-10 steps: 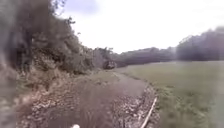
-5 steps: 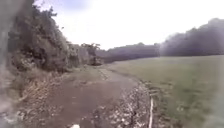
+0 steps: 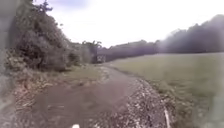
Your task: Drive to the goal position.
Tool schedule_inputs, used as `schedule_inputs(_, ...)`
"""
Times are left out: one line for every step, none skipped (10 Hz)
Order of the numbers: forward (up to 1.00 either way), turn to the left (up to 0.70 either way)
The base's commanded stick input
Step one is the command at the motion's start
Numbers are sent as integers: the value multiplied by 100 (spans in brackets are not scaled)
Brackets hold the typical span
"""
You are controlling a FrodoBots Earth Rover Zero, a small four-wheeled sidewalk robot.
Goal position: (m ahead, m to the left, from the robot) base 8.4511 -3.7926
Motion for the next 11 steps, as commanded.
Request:
schedule_inputs(85, 0)
schedule_inputs(85, 0)
schedule_inputs(85, 0)
schedule_inputs(85, 0)
schedule_inputs(85, 0)
schedule_inputs(85, -3)
schedule_inputs(85, -10)
schedule_inputs(85, -34)
schedule_inputs(85, -34)
schedule_inputs(85, -34)
schedule_inputs(85, -34)
